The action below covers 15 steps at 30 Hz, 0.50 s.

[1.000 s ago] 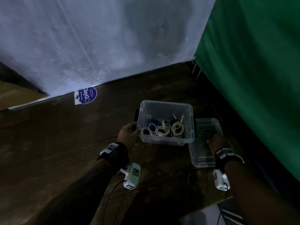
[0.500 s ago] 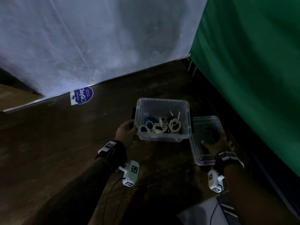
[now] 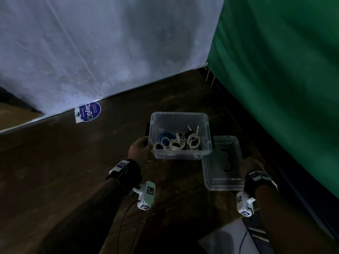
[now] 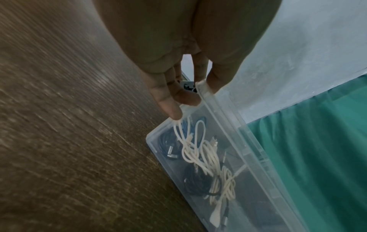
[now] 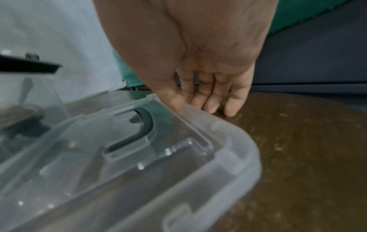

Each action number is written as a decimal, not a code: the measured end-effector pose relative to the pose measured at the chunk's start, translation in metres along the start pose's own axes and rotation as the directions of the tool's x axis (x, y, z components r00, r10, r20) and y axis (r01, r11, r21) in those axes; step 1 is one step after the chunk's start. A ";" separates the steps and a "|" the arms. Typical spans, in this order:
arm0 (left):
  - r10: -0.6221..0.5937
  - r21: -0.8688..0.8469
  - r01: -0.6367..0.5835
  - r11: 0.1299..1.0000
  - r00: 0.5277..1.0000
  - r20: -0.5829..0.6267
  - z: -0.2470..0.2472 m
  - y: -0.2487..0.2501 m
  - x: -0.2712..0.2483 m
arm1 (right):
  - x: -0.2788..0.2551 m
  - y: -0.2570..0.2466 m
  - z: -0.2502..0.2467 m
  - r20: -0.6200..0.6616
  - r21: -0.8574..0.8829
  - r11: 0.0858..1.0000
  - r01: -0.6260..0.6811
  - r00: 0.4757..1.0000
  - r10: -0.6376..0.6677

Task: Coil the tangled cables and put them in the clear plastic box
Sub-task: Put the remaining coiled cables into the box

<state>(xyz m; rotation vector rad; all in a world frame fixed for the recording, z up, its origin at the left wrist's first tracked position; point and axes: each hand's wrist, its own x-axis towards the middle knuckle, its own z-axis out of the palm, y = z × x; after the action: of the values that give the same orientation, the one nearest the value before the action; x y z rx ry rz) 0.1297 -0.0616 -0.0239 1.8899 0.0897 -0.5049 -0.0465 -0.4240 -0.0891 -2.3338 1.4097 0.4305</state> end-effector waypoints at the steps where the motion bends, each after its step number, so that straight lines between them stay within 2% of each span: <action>1: 0.005 0.009 -0.005 1.000 1.000 0.002 0.000 0.000 0.000 | -0.003 -0.002 0.000 0.006 0.007 1.000 0.016 1.000 -0.016; 5: -0.014 -0.003 0.014 1.000 1.000 0.016 -0.001 0.001 -0.001 | -0.010 -0.008 -0.003 -0.014 -0.040 0.999 0.027 1.000 -0.028; 9: -0.019 0.012 0.018 1.000 1.000 0.023 -0.002 0.002 -0.002 | -0.007 0.002 -0.019 -0.019 -0.004 1.000 -0.011 1.000 0.011; 12: 0.001 0.039 -0.002 0.999 1.000 0.017 -0.002 0.004 -0.003 | -0.010 0.007 -0.047 -0.076 -0.043 0.998 -0.049 0.996 0.046; 15: -0.011 0.019 0.011 1.000 1.000 0.016 -0.002 0.007 -0.003 | -0.011 0.003 -0.082 -0.166 -0.033 0.999 0.007 0.986 -0.013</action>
<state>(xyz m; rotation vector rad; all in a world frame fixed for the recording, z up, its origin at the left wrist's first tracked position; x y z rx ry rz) 0.1293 -0.0619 -0.0157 1.9044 0.0849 -0.5297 -0.0492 -0.4551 -0.0124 -2.4506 1.4744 0.2624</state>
